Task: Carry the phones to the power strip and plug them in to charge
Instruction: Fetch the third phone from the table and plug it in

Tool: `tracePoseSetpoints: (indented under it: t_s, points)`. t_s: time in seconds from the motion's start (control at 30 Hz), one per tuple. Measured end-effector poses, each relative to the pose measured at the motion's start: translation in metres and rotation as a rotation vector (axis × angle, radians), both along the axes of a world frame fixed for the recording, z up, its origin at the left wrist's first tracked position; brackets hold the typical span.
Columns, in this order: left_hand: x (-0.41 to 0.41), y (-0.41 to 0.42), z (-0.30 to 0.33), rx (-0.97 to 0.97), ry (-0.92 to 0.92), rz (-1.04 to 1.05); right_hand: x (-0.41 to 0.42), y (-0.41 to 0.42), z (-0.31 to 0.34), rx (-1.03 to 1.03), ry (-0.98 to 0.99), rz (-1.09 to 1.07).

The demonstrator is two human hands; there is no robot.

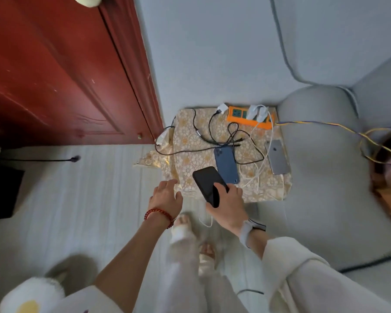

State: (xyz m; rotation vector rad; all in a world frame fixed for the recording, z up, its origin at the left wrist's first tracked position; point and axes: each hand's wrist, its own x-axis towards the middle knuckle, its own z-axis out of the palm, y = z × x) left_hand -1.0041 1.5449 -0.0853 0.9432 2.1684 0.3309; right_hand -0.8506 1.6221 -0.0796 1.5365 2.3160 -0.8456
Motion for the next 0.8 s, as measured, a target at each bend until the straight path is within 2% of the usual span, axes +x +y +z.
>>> tracePoseSetpoints:
  t_s: [0.2,0.3,0.47,0.63,0.8]
  points:
    - [-0.023,0.05,-0.083,-0.146,-0.109,0.021,-0.056,0.05,-0.088,0.001,-0.147,-0.052]
    - [-0.032,0.067,-0.113,-0.152,-0.154,0.016,-0.071,0.064,-0.121,0.007,-0.182,-0.098]
    - [-0.049,0.084,-0.138,-0.192,-0.159,-0.204,-0.089,0.07,-0.147,-0.022,-0.282,-0.098]
    - [-0.048,0.097,-0.144,-0.285,-0.117,-0.314,-0.08,0.08,-0.15,-0.068,-0.203,-0.045]
    - [-0.032,0.104,-0.141,-0.29,-0.035,-0.203,-0.067,0.105,-0.141,-0.139,-0.09,0.031]
